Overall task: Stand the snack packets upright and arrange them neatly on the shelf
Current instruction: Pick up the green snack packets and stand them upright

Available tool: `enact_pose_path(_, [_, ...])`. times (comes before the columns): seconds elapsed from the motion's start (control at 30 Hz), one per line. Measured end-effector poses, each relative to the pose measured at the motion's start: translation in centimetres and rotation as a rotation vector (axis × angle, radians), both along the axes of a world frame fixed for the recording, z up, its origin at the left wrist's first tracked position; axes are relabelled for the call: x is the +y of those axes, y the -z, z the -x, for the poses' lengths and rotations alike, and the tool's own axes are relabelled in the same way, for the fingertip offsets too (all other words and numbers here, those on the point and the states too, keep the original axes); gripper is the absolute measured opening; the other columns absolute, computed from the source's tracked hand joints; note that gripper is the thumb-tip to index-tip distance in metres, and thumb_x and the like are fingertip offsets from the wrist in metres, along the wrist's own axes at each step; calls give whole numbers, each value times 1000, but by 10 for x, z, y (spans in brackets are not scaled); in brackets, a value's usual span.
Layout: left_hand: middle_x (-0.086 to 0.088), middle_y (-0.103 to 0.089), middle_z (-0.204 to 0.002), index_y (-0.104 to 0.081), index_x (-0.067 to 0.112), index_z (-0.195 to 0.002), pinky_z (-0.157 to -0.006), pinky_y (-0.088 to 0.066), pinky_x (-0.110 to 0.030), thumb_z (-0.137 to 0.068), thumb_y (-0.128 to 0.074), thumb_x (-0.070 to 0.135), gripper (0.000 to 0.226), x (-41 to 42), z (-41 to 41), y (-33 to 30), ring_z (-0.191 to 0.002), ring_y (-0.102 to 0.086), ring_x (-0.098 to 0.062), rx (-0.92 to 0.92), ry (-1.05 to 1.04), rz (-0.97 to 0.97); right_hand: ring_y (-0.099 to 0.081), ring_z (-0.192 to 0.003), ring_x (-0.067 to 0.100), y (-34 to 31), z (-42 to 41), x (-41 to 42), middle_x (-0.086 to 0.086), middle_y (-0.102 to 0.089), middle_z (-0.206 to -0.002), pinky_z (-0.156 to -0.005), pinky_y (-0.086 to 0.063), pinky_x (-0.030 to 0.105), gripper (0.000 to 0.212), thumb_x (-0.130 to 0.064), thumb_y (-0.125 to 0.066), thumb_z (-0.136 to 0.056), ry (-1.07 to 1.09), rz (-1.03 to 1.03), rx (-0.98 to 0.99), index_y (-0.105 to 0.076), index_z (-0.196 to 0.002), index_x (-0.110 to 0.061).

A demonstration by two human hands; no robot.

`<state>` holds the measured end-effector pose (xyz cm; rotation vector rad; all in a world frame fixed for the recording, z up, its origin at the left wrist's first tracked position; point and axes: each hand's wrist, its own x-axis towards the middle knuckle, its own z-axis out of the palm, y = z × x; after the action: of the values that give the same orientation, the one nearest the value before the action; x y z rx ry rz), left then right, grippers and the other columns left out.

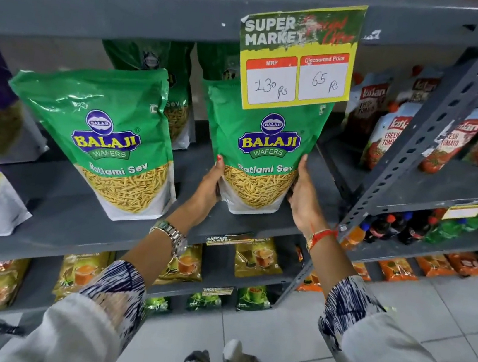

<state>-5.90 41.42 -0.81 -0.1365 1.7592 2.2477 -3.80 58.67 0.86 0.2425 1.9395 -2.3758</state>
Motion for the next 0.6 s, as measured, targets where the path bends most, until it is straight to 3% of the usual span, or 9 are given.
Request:
enact_pose_path(0.1, [-4, -50, -135, -38, 19, -137, -97, -41, -37, -94, -23, 46, 52, 0, -5, 1, -114, -51, -18, 1, 19, -8, -56, -89, -13, 2, -4, 2, -25, -58, -105, -75, -42, 13, 37, -52, -19, -95, -4, 18, 16, -53, -107, -43])
enact_pose_path(0.27, [2, -53, -128, -38, 23, -136, -96, -42, -38, -93, -23, 50, 53, -1, -10, 3, -113, -53, -17, 24, 47, 24, -59, -83, -16, 7, -6, 5, -27, -59, -102, -64, -47, 6, 37, -51, -18, -95, -5, 17, 31, -52, -107, -42])
enact_pose_path(0.33, [3, -53, -129, -36, 24, -138, -98, -42, -39, -92, -23, 51, 55, 0, -9, 5, -115, -53, -17, 33, 55, 30, -58, -89, -14, 10, -5, 5, -23, -60, -107, -67, -46, 8, 39, -51, -20, -95, 0, 24, 38, -52, -114, -40])
enact_pose_path(0.43, [-1, -50, -138, -35, 24, -139, -106, -38, -41, -92, -25, 52, 55, 1, -10, 9, -125, -48, -20, 32, 13, 55, -53, -107, -2, 15, -6, 6, -10, -57, -123, -85, -42, 19, 52, -58, -28, -91, 57, -8, 41, -46, -131, -30])
enact_pose_path(0.5, [-3, -46, -143, -36, 24, -137, -109, -35, -40, -91, -30, 51, 54, 1, -14, 14, -131, -44, -22, 44, -53, 69, -52, -113, 5, 18, -9, 4, -6, -57, -126, -93, -40, 26, 56, -63, -38, -84, 164, -11, 37, -50, -127, -29])
enact_pose_path(0.6, [-8, -47, -142, -43, 17, -133, -112, -33, -43, -84, -41, 53, 60, -6, -30, 24, -130, -44, -22, 92, -204, 104, -50, -101, -5, 22, -23, -3, -16, -54, -109, -84, -38, 20, 38, -49, -50, -84, 386, 38, 73, -52, -113, -24])
